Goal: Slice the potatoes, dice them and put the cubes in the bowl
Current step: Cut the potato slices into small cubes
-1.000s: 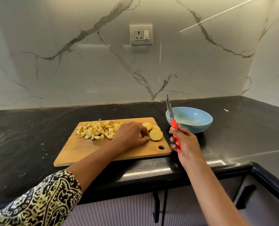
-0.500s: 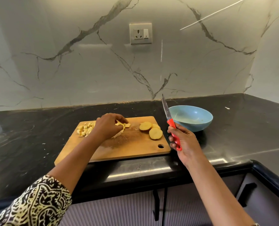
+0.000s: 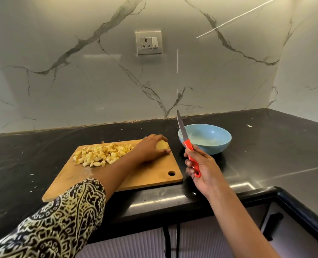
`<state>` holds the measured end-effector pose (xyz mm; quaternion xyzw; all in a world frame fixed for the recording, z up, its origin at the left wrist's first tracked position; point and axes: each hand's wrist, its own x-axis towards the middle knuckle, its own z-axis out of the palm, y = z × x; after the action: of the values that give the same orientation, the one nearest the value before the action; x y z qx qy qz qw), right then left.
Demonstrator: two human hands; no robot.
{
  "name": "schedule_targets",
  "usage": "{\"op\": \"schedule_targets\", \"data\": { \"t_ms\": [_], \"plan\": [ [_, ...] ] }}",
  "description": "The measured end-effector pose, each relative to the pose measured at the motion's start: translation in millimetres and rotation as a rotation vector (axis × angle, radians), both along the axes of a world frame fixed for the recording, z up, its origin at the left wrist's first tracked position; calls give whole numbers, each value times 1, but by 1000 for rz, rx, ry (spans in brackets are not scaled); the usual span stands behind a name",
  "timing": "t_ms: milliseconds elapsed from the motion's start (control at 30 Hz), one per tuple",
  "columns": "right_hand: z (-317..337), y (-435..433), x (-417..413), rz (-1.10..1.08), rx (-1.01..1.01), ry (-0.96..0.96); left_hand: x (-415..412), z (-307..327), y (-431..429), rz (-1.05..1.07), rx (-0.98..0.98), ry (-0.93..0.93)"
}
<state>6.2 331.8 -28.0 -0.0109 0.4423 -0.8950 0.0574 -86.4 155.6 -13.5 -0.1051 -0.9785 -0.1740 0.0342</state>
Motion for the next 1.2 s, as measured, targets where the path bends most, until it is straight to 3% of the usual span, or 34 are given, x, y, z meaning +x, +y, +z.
{"op": "schedule_targets", "data": {
  "t_ms": [267, 467, 600, 733, 867, 933, 1033, 1200],
  "plan": [
    [1, -1, -4, -8, 49, -5, -30, 5, -8, 58, 69, 64],
    [0, 0, -3, -5, 50, 16, -22, 1, -19, -27, 134, -51],
    [1, -1, -1, -11, 58, 12, -9, -2, -26, -120, -79, -65],
    [2, -1, -1, -13, 67, 9, 9, -5, -33, -233, -172, -90],
    [2, -1, 1, -21, 73, 11, 28, -4, -39, -286, 69, -121],
    [1, -1, 1, -21, 77, 18, 32, 0, -41, -218, 230, -36],
    [2, -2, 2, -22, 82, 21, 22, 10, -39, -78, 212, 116],
    [3, -3, 2, -40, 88, 18, -5, 11, -24, -106, -33, -182]
  ]
}}
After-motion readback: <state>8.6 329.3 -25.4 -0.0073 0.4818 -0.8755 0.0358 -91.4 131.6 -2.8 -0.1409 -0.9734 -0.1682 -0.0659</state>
